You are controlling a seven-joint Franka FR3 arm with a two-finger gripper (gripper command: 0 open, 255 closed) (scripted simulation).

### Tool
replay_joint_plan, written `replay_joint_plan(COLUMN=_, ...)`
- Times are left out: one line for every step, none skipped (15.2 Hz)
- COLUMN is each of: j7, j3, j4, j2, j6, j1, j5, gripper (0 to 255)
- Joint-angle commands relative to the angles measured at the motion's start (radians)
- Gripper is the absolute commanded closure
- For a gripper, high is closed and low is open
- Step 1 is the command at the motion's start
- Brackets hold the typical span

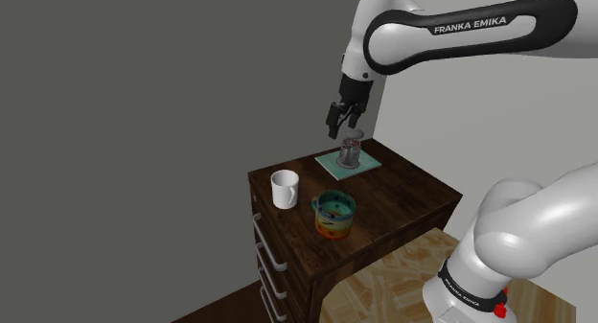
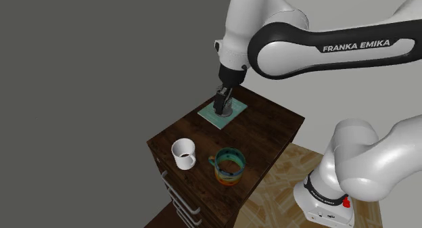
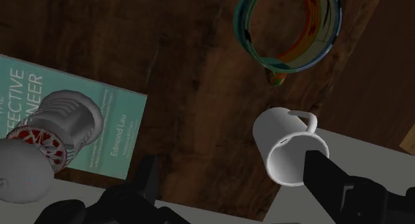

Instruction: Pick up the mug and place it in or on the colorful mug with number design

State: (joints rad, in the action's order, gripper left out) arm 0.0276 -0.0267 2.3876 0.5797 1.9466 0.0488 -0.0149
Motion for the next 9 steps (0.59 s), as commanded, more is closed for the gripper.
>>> replay_joint_plan(j7=0.001, j3=-0.007, j4=0.015, j2=-0.054, j6=0.064, j1=0.01, j5=-0.012, gripper=0)
replay_joint_plan(j7=0.0, j3=-0.011, j4=0.014, j2=-0.085, j6=0.092, j1=0.015, j5=-0.017, gripper=0)
replay_joint_plan(j7=0.0, j3=-0.014, j4=0.012, j2=-0.117, j6=0.119, j1=0.02, j5=-0.023, gripper=0)
replay_joint_plan(j7=-0.001, j3=-0.017, j4=0.009, j2=-0.149, j6=0.146, j1=0.025, j5=-0.028, gripper=0)
replay_joint_plan(j7=-0.002, j3=-0.021, j4=0.005, j2=-0.183, j6=0.172, j1=0.029, j5=-0.034, gripper=0)
replay_joint_plan(j7=-0.003, j3=-0.024, j4=0.0, j2=-0.216, j6=0.198, j1=0.034, j5=-0.039, gripper=0)
replay_joint_plan(j7=-0.004, j3=-0.028, j4=-0.007, j2=-0.251, j6=0.223, j1=0.039, j5=-0.044, gripper=0)
replay_joint_plan(j7=-0.005, j3=-0.031, j4=-0.015, j2=-0.286, j6=0.247, j1=0.043, j5=-0.049, gripper=0)
replay_joint_plan(j7=-0.006, j3=-0.035, j4=-0.024, j2=-0.321, j6=0.27, j1=0.048, j5=-0.054, gripper=0)
